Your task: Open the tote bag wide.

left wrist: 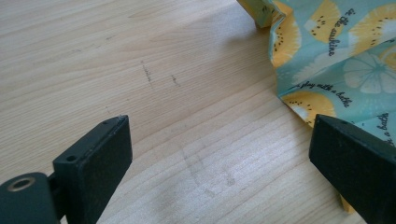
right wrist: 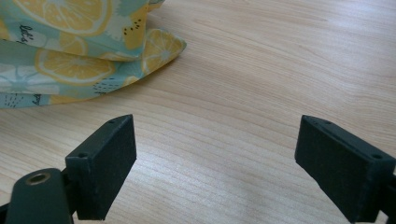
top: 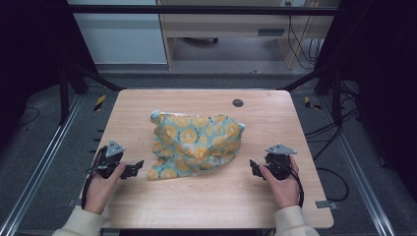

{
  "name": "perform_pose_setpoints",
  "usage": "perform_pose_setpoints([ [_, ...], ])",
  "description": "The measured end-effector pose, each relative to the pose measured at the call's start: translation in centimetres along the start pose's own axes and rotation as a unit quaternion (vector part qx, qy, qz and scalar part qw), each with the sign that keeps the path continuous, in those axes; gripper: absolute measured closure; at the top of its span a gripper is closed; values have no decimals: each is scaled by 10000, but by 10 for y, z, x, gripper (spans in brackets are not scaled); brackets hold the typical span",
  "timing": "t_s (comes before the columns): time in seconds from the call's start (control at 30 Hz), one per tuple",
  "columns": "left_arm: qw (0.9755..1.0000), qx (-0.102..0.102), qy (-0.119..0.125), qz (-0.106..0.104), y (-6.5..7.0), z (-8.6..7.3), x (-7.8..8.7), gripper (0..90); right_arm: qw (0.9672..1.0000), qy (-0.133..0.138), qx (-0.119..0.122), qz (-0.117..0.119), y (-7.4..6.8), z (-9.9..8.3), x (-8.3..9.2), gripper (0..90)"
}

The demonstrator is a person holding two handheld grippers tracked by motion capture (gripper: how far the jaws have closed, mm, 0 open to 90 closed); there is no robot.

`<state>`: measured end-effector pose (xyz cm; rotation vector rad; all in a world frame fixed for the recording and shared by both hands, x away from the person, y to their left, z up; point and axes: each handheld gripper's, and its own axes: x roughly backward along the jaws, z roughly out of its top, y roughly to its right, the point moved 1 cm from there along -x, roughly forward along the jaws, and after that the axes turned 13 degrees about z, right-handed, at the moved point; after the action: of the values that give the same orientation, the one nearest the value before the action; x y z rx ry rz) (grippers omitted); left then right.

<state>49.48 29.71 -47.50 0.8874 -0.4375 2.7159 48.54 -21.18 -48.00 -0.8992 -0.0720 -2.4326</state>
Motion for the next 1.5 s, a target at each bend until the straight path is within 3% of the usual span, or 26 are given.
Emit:
perform_pose_setpoints([
  [0.3,10000,54,17,-4,-2,0,1,58,9998,64,118,-151,-2,2,0,145],
  [0.43,10000,36,-26,11,-2,0,-1,61,9998,104,147,-70,-6,4,1,181],
  [0.7,10000,27,-28,8,0,0,-1,62,9990,242,368,-32,-19,12,8,293],
  [0.97,10000,-61,0,51,0,1,0,71,9972,409,606,155,-34,24,18,416],
  [1.2,9999,-138,15,57,2,1,1,71,9943,422,845,486,-47,52,21,468],
  [1.33,9999,-161,-19,59,2,1,0,71,9929,421,942,599,-50,76,22,510],
  [1.5,9998,-194,-32,43,3,1,0,71,9914,421,976,769,-52,112,17,499],
])
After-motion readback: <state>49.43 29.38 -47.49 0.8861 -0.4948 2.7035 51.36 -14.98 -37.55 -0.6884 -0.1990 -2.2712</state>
